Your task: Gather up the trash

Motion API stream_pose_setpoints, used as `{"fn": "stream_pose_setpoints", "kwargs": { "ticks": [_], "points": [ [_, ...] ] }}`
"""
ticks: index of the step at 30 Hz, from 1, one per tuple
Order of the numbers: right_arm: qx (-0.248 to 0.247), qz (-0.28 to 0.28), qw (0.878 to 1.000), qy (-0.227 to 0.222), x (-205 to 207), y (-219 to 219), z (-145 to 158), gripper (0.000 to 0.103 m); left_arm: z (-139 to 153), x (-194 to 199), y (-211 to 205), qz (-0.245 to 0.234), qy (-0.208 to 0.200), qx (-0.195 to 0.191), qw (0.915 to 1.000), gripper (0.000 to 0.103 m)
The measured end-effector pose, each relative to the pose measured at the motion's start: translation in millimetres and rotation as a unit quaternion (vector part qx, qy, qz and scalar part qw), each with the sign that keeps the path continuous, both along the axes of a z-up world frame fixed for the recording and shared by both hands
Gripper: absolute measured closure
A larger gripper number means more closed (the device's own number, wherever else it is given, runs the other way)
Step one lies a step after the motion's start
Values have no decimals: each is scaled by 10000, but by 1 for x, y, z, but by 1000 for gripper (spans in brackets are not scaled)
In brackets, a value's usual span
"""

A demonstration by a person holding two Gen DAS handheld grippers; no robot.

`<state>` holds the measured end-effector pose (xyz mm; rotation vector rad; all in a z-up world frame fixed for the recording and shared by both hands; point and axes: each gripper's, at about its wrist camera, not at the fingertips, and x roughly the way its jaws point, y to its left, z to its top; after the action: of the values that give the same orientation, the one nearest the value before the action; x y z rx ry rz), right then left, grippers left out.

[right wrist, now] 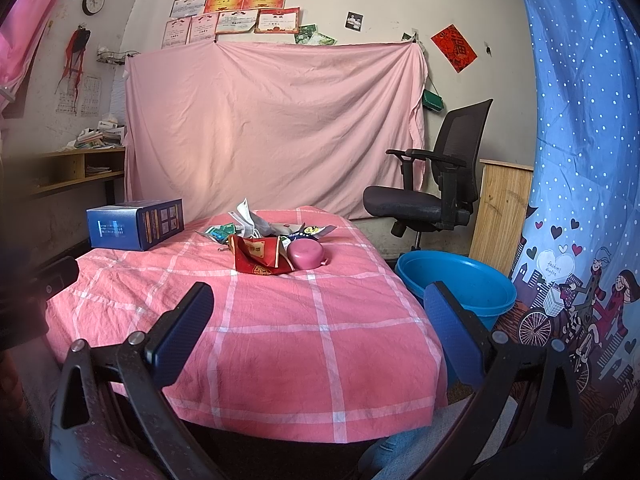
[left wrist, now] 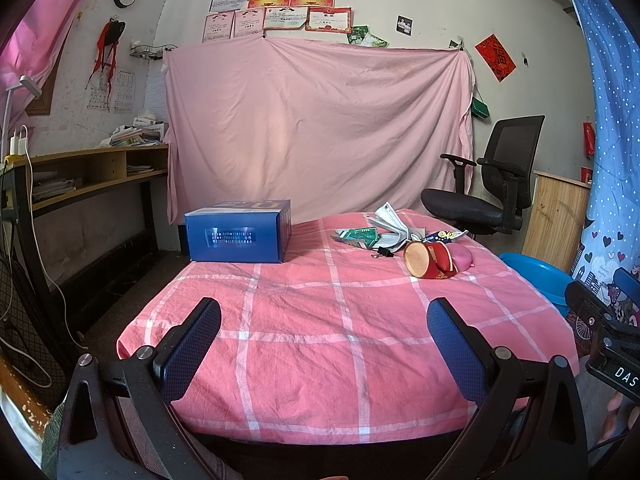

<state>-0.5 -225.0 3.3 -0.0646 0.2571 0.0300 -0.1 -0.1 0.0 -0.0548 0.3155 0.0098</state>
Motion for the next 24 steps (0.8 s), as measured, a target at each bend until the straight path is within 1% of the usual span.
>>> {"fn": "stream_pose_setpoints", "kwargs": {
  "ticks": [24],
  "points": [
    [10,-4,10000,0,0,0,0,0,0,0,0,2,-4,7,10000,2]
  ]
}}
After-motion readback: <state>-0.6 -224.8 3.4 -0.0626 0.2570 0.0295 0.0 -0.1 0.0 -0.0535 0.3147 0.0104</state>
